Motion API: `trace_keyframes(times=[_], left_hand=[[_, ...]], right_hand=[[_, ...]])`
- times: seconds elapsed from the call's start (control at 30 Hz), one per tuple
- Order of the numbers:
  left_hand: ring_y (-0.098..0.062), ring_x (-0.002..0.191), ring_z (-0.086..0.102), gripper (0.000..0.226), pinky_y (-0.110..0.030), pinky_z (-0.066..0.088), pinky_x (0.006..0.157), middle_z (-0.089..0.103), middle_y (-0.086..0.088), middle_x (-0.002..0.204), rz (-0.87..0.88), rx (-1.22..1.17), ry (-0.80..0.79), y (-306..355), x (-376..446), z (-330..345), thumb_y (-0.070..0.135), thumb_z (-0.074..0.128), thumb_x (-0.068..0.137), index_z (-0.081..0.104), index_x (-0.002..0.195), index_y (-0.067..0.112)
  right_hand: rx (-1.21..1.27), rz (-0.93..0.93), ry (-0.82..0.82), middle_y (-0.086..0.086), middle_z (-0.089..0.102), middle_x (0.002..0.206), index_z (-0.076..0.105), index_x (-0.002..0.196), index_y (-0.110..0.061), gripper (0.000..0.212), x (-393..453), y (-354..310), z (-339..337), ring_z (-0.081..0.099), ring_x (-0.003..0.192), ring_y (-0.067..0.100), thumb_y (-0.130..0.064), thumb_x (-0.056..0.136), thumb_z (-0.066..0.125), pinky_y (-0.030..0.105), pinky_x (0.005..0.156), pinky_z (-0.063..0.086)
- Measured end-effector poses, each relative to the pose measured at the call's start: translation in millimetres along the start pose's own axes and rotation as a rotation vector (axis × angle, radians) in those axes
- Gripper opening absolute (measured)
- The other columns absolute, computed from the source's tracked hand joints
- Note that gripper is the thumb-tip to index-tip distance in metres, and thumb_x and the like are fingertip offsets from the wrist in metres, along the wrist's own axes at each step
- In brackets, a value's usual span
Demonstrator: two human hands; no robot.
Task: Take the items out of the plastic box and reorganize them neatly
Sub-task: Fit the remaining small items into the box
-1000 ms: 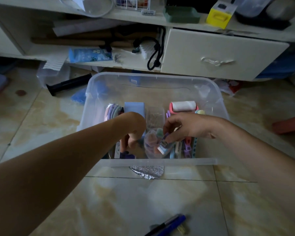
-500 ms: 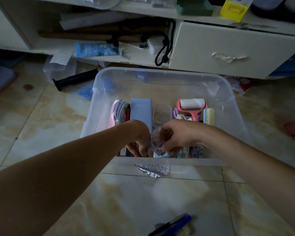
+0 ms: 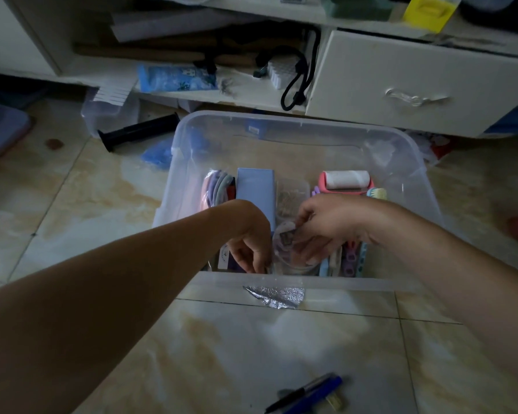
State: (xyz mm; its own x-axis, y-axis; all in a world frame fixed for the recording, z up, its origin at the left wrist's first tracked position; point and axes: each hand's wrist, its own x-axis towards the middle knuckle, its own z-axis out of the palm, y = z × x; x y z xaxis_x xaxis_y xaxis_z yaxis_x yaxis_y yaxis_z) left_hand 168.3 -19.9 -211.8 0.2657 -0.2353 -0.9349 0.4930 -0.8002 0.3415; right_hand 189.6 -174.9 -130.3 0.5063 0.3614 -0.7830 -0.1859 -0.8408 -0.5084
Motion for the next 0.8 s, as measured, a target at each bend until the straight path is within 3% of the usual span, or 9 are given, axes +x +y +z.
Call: trace_keyframes(times=[0.1,0.17,0.33,0.47,0.57,0.8], left_hand=[[-0.015,0.080,0.064,0.017,-0.023,0.055,0.075,0.068,-0.009,0.093,-0.007,-0.017,0.001,-0.1,2.3,0.6,-0.001,0.069,0.085,0.067,0.101,0.004],[-0.015,0.079,0.063,0.010,-0.024,0.054,0.075,0.068,-0.006,0.087,0.001,-0.038,0.017,0.3,3.1,2.4,0.008,0.071,0.086,0.066,0.095,0.007],[-0.012,0.073,0.061,0.015,-0.024,0.052,0.074,0.066,0.001,0.079,0.016,0.035,0.072,3.9,7.4,8.8,0.025,0.072,0.088,0.064,0.092,0.012],[-0.012,0.076,0.061,0.023,-0.023,0.050,0.074,0.066,0.001,0.083,0.008,0.070,0.081,5.0,8.2,9.6,0.025,0.072,0.088,0.064,0.105,0.012],[-0.013,0.079,0.061,0.023,-0.023,0.050,0.072,0.066,0.000,0.085,0.007,0.076,0.083,4.6,8.4,9.7,0.025,0.071,0.088,0.064,0.106,0.012],[-0.013,0.075,0.058,0.010,-0.023,0.050,0.070,0.063,0.001,0.081,-0.008,0.089,0.103,5.0,7.7,12.0,0.023,0.069,0.090,0.064,0.092,0.014]], right_hand=[[-0.128,-0.008,0.081,0.013,0.076,0.079,0.071,0.095,-0.006,0.009,-5.9,3.3,-12.8,0.070,0.065,0.018,-0.006,0.086,0.073,0.025,0.060,0.056],[-0.253,-0.015,0.129,0.007,0.073,0.071,0.075,0.087,-0.012,0.010,-8.4,5.7,-13.6,0.063,0.055,0.011,-0.008,0.079,0.080,0.019,0.050,0.048],[-0.530,0.064,0.109,0.003,0.075,0.068,0.076,0.082,-0.010,0.008,-6.8,11.8,10.2,0.071,0.059,0.012,-0.016,0.077,0.080,0.024,0.057,0.056],[-0.556,0.040,0.137,0.003,0.075,0.073,0.070,0.075,-0.012,0.015,-3.9,10.9,22.0,0.073,0.067,0.015,-0.017,0.074,0.085,0.028,0.064,0.058],[-0.603,0.025,0.109,0.006,0.075,0.085,0.072,0.089,-0.013,0.018,-3.8,5.7,24.9,0.074,0.077,0.018,-0.018,0.076,0.084,0.029,0.070,0.058],[-0.949,-0.012,0.014,0.000,0.071,0.093,0.072,0.097,-0.024,0.016,0.6,0.8,21.3,0.068,0.088,0.018,-0.019,0.082,0.075,0.022,0.057,0.044]])
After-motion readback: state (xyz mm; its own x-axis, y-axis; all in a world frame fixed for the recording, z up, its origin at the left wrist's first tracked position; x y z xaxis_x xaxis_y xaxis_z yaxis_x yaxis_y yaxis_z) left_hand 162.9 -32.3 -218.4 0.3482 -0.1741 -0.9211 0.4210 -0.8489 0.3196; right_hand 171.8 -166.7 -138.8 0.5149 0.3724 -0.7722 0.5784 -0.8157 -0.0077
